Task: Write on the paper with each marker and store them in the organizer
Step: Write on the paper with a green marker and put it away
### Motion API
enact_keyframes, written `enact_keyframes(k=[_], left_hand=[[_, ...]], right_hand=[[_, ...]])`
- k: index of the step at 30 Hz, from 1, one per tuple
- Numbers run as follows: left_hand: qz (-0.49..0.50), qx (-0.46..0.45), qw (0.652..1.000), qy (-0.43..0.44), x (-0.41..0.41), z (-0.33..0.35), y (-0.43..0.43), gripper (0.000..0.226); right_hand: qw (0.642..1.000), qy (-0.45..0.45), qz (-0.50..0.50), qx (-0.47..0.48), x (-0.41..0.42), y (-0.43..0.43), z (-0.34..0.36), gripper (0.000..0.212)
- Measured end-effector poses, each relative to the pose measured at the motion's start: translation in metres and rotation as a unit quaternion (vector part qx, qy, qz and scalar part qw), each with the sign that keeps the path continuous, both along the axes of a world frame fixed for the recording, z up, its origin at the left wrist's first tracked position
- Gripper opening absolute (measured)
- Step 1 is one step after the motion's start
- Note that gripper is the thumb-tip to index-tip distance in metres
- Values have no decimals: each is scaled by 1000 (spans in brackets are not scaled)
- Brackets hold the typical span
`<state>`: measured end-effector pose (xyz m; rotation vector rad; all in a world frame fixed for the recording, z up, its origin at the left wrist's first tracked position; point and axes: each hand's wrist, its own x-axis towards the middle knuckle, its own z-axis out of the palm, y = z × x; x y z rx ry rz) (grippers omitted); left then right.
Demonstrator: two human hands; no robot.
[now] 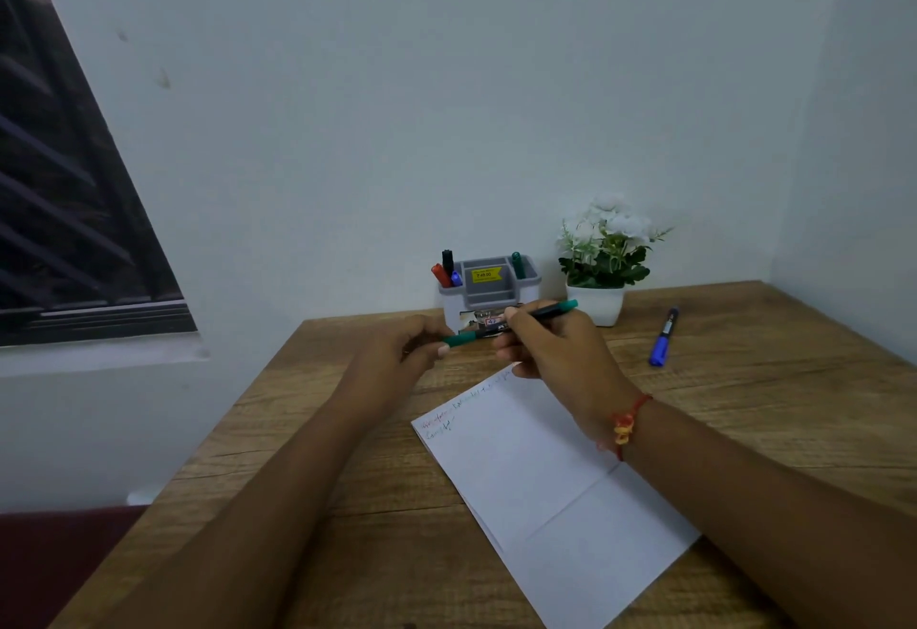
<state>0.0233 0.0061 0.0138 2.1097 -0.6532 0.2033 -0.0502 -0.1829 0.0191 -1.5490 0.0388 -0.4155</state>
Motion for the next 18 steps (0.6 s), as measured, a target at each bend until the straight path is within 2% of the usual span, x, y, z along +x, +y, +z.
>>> enact_keyframes(k=[11, 18], left_hand=[[-10, -70, 997, 25, -15, 9, -3, 27], [-13, -122, 992, 42, -24, 14, -6, 22]], right_hand=[[994, 73, 20, 75, 4, -2, -5, 31], [992, 60, 68, 90, 5, -7, -3, 32]])
